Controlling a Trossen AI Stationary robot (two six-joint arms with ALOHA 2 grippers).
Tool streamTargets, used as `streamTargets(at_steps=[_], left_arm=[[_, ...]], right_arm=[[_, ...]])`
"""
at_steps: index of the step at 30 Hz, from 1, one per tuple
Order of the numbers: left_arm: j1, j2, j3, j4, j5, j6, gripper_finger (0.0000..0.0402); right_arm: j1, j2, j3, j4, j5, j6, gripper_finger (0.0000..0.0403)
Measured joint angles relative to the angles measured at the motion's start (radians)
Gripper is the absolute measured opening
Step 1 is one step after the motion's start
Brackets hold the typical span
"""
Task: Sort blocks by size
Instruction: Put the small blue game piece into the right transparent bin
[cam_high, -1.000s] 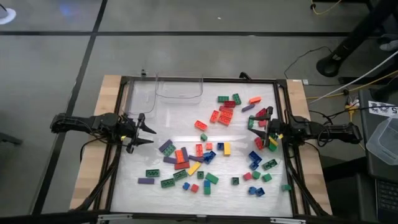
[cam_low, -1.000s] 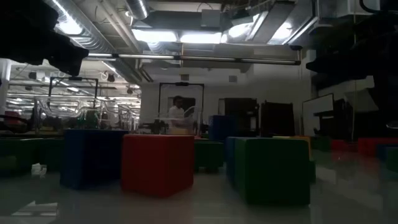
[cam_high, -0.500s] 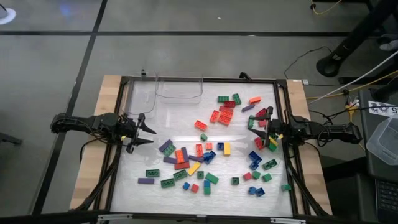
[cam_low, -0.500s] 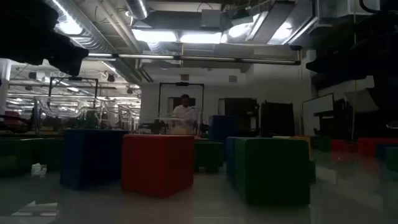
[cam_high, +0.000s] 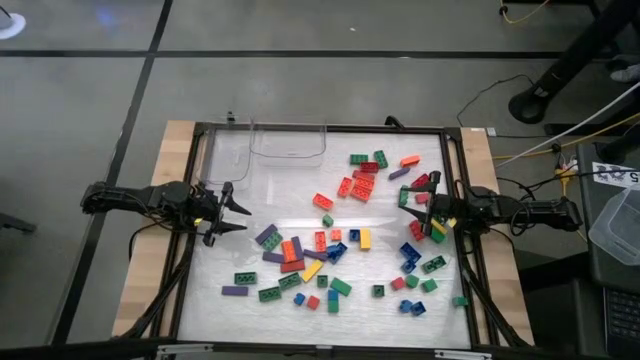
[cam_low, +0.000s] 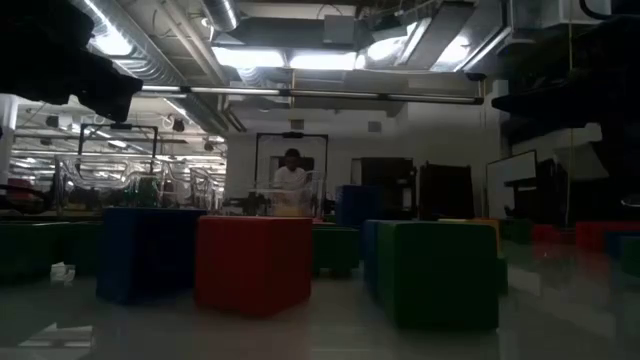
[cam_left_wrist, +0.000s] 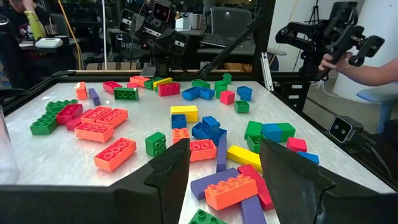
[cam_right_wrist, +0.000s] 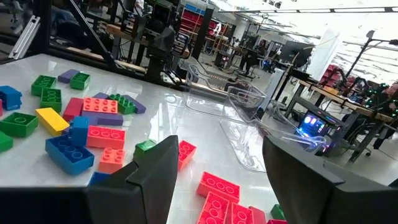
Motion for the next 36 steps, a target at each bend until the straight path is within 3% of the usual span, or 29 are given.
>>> streamTargets(at_steps=[6, 12, 20, 27, 32, 36], left_arm=[[0.000, 0.000, 0.000, 0.000, 0.000, 0.000, 0.0182], [0.000, 0.000, 0.000, 0.002, -0.002, 0.000, 0.0182], [0.000, 0.000, -0.005, 0.042, -0.003, 0.000, 0.0182], [0.000, 0.000, -0.005, 0.052, -0.006, -0.023, 0.0182], [0.000, 0.000, -0.004, 0.054, -0.014, -0.044, 0.0182], [0.000, 0.000, -0.003, 0.055, -0.042, -0.044, 0.0182]], right_arm=[[0.000, 0.000, 0.000, 0.013, -0.136, 0.319, 0.0234], [0.000, 0.000, 0.000, 0.061, -0.155, 0.555, 0.0234], [0.000, 0.000, 0.004, 0.149, -0.073, 0.577, 0.0234], [0.000, 0.025, 0.047, 0.143, -0.068, 0.580, 0.0234], [0.001, 0.130, 0.104, 0.146, -0.083, 0.593, 0.0234], [0.001, 0.287, 0.169, 0.145, -0.112, 0.534, 0.0234]])
